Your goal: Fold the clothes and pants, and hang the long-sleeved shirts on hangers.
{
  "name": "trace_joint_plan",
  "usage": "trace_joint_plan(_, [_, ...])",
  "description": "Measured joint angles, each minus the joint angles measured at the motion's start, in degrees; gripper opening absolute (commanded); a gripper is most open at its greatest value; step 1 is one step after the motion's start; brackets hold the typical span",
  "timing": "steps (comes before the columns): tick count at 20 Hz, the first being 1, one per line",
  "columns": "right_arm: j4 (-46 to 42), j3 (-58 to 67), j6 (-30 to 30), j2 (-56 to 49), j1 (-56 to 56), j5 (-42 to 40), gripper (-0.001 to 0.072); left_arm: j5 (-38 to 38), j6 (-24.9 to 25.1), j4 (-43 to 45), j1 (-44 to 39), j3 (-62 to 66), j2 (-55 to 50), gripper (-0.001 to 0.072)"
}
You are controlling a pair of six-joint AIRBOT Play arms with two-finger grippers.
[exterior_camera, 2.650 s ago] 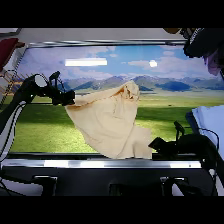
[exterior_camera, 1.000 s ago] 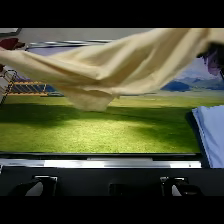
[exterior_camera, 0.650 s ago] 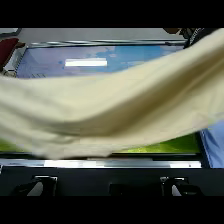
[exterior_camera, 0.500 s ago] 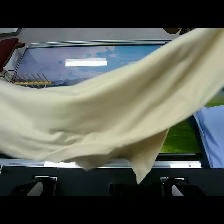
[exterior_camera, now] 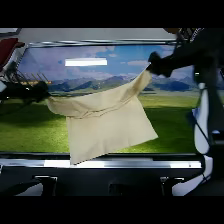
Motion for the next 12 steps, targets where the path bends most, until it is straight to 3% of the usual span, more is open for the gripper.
trace_joint_plan(2, [0.74, -0.02, -0.15, -5.42, 2.08, 2.86, 0.0038, 2.91, 0.07, -0.13, -1.20, -1.95, -3.74, 0.0016])
trace_joint_plan(3, [0.98, -0.02, -0.15, -7.58, 3.13, 4.24, 0.0089, 4.22, 0.11, -0.31, -1.79, -2.62, -5.31, 0.0016])
trace_joint_plan(6, [1.40, 0.02, -0.13, -10.97, 4.98, 6.97, 0.0408, 6.67, 0.13, -0.35, -2.95, -3.63, -8.15, 0.0016])
trace_joint_plan(8, [1.53, 0.13, 0.07, -11.32, 4.98, 6.64, 0.0497, 7.28, 0.37, -0.37, -3.45, -3.93, -8.98, 0.0016])
trace_joint_plan(12, [-2.89, 0.26, -2.60, -7.32, 0.81, -1.27, 0.0498, 6.82, 0.57, -0.35, -3.76, -4.20, -9.60, 0.0016])
